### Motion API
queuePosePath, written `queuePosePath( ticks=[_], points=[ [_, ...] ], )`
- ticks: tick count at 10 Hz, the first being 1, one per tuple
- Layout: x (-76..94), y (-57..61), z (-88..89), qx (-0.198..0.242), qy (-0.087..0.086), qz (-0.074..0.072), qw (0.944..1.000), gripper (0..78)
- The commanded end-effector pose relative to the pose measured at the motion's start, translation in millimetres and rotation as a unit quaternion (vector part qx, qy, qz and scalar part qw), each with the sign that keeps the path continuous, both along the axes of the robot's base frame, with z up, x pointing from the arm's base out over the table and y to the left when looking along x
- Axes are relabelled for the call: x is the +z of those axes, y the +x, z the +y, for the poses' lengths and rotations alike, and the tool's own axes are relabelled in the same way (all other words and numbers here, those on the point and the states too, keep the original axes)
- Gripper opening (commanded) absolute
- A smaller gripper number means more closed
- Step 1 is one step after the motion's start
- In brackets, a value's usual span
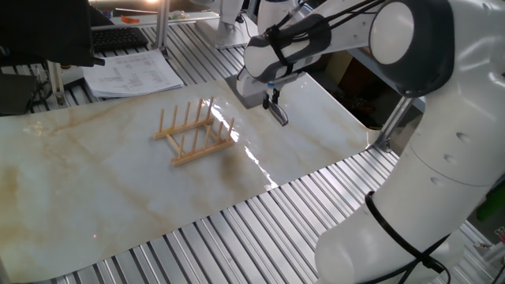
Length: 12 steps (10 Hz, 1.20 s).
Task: Put the knife on the knife rack
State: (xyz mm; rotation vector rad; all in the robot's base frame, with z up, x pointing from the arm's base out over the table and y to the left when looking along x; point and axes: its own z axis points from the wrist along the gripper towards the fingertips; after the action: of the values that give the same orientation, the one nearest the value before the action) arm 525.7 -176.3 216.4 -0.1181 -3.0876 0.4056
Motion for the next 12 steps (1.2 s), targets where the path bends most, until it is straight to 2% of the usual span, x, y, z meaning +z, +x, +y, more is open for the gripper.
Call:
queuePosePath(
  ticks=[1, 4, 8, 10, 12],
  points=[
    [17.0, 11.7, 5.8, -0.013, -0.011, 0.006, 0.9998, 1.1],
    [13.4, 18.7, 10.4, -0.019, -0.012, 0.003, 0.9997, 1.1],
    [13.3, 19.2, 11.1, -0.022, -0.014, 0.003, 0.9997, 1.1],
    [13.3, 19.2, 11.1, -0.018, -0.004, 0.004, 0.9998, 1.1],
    [13.3, 19.2, 11.1, 0.013, 0.006, 0.002, 0.9999, 1.1]
  ],
)
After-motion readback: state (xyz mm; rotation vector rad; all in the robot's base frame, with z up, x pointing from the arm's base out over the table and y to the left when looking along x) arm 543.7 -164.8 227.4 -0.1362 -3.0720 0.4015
